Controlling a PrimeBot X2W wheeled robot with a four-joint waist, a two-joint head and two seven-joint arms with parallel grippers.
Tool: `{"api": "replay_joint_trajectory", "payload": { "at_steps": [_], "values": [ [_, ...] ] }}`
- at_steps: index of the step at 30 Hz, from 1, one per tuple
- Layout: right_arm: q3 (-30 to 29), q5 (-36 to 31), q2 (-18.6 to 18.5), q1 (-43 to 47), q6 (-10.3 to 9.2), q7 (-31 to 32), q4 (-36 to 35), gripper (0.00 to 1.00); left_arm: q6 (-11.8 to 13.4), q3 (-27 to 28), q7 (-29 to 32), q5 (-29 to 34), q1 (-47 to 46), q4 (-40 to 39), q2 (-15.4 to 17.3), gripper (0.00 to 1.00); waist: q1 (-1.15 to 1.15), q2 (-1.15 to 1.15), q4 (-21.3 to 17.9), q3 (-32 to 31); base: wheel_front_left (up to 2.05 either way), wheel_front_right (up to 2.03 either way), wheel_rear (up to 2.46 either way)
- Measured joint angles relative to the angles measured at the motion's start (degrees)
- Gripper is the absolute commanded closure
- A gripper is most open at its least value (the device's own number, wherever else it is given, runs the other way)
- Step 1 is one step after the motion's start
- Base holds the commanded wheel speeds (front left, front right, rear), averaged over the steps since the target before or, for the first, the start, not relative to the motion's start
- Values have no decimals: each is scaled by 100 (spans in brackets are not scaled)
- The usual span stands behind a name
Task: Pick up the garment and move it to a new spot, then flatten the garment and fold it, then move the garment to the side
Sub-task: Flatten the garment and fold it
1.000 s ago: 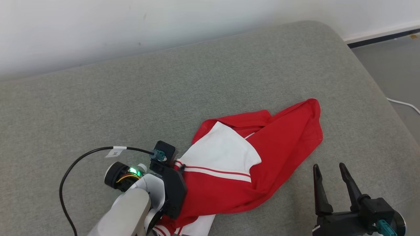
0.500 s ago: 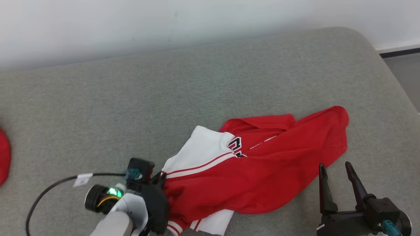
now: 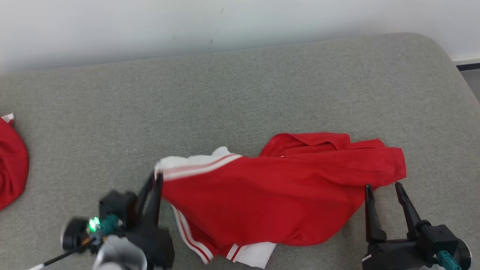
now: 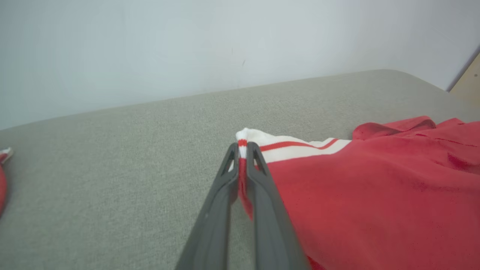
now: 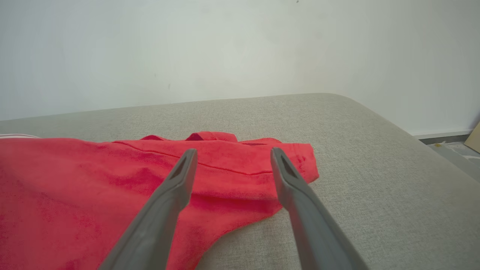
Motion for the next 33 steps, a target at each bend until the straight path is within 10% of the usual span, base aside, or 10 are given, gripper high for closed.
{"api": "replay_joint_trajectory", "payload": {
  "at_steps": [12,13,14,15,18,21,22,23,33],
  "values": [
    [-71,1,-2,-37,0,0,8,0,-208,-281,1525,-1206,1036,412,-238,100,0,0,-67,49,0,0,0],
    [-67,0,0,-38,0,0,12,0,-172,-280,1528,-1201,1035,409,-218,43,0,0,-64,46,0,0,0],
    [-62,0,1,-38,0,-1,21,0,-158,-278,1536,-1191,1034,411,-196,15,0,0,-62,39,0,0,0],
    [-59,1,1,-40,0,0,29,0,-111,-259,1532,-1162,1033,412,-176,53,0,0,-60,30,0,0,0],
    [-43,1,-1,-41,0,-1,51,0,75,-148,1424,-1036,1027,490,-76,100,0,0,-55,1,0,0,0],
    [-14,13,2,-52,0,-1,71,0,285,5,1213,-909,1024,569,24,100,0,0,-55,-29,0,0,0],
    [-8,16,2,-54,0,-2,79,0,331,52,1141,-893,1027,593,43,23,0,0,-57,-42,0,0,0],
    [-4,19,2,-55,0,-2,87,0,379,99,1088,-893,1031,613,45,0,0,0,-61,-52,0,0,0],
    [-196,-11,0,-20,0,1,64,0,772,704,145,-922,1338,482,131,0,0,0,-74,-247,0,0,0]
  ]
}}
